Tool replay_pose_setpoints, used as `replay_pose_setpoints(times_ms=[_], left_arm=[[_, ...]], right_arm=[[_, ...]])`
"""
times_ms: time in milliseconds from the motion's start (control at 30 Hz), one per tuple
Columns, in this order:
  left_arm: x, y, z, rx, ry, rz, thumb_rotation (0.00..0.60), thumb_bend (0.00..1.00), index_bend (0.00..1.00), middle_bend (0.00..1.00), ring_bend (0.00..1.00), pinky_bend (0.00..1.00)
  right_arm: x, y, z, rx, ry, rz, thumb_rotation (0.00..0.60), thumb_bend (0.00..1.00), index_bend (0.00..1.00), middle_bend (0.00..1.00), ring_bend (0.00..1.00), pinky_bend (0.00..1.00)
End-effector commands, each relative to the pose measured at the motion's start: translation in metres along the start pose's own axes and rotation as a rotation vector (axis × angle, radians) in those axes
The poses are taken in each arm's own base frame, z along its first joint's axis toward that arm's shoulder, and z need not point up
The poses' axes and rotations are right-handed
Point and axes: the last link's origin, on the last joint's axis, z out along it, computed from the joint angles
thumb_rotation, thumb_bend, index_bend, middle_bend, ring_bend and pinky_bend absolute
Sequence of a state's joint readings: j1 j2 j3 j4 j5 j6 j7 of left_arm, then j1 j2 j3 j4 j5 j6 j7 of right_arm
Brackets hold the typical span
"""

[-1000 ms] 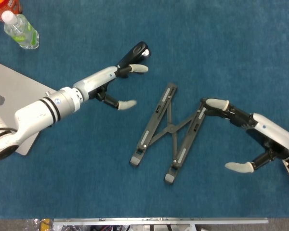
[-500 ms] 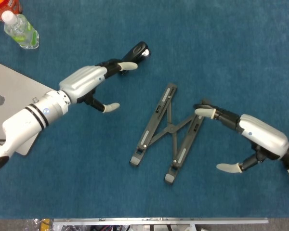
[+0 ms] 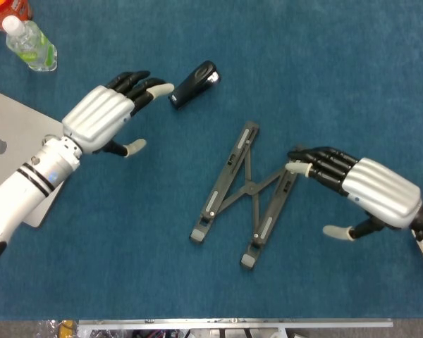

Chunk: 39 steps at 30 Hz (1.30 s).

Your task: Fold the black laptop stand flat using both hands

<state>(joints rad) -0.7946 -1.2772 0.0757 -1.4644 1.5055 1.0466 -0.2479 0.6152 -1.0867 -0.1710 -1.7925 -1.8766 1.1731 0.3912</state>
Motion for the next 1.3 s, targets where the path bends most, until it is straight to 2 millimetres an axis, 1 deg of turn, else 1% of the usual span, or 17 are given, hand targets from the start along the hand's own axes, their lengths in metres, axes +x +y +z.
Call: replay_pose_setpoints(times_ms=[33, 300, 433, 567, 667, 867, 1000, 1300], left_arm=[[-0.012, -0.003, -0.007, 0.008, 0.008, 0.070, 0.600, 0.29, 0.10, 0.09, 0.00, 0.07], [-0.025, -0.004, -0.015, 0.011, 0.007, 0.212, 0.600, 0.29, 0.10, 0.07, 0.00, 0.07], [-0.033, -0.001, -0.020, 0.021, -0.014, 0.234, 0.600, 0.29, 0.09, 0.04, 0.00, 0.07], [-0.041, 0.004, -0.022, 0.028, -0.041, 0.249, 0.600, 0.29, 0.06, 0.00, 0.00, 0.07], [-0.045, 0.010, -0.022, 0.033, -0.059, 0.248, 0.600, 0.29, 0.02, 0.00, 0.00, 0.07], [-0.047, 0.017, -0.021, 0.061, -0.041, 0.263, 0.600, 0.29, 0.00, 0.00, 0.00, 0.07], [-0.049, 0.019, -0.019, 0.081, -0.036, 0.230, 0.600, 0.29, 0.00, 0.00, 0.00, 0.07], [-0.044, 0.011, -0.019, 0.119, -0.026, 0.204, 0.600, 0.29, 0.00, 0.00, 0.00, 0.07]], right_arm=[[-0.005, 0.010, 0.005, -0.039, 0.015, -0.119, 0.600, 0.19, 0.00, 0.01, 0.00, 0.08], [-0.013, 0.024, 0.013, -0.067, 0.020, -0.258, 0.600, 0.17, 0.00, 0.01, 0.00, 0.08], [-0.018, 0.029, 0.016, -0.071, 0.017, -0.321, 0.600, 0.16, 0.00, 0.01, 0.00, 0.08], [-0.025, 0.034, 0.020, -0.075, 0.003, -0.383, 0.600, 0.14, 0.00, 0.01, 0.00, 0.08], [-0.032, 0.038, 0.025, -0.075, -0.012, -0.409, 0.600, 0.14, 0.00, 0.01, 0.00, 0.08], [-0.042, 0.044, 0.034, -0.069, -0.023, -0.430, 0.600, 0.12, 0.00, 0.01, 0.00, 0.08], [-0.046, 0.048, 0.040, -0.064, -0.020, -0.447, 0.600, 0.12, 0.00, 0.01, 0.00, 0.08], [-0.059, 0.060, 0.056, -0.063, -0.047, -0.503, 0.600, 0.12, 0.00, 0.01, 0.00, 0.08]])
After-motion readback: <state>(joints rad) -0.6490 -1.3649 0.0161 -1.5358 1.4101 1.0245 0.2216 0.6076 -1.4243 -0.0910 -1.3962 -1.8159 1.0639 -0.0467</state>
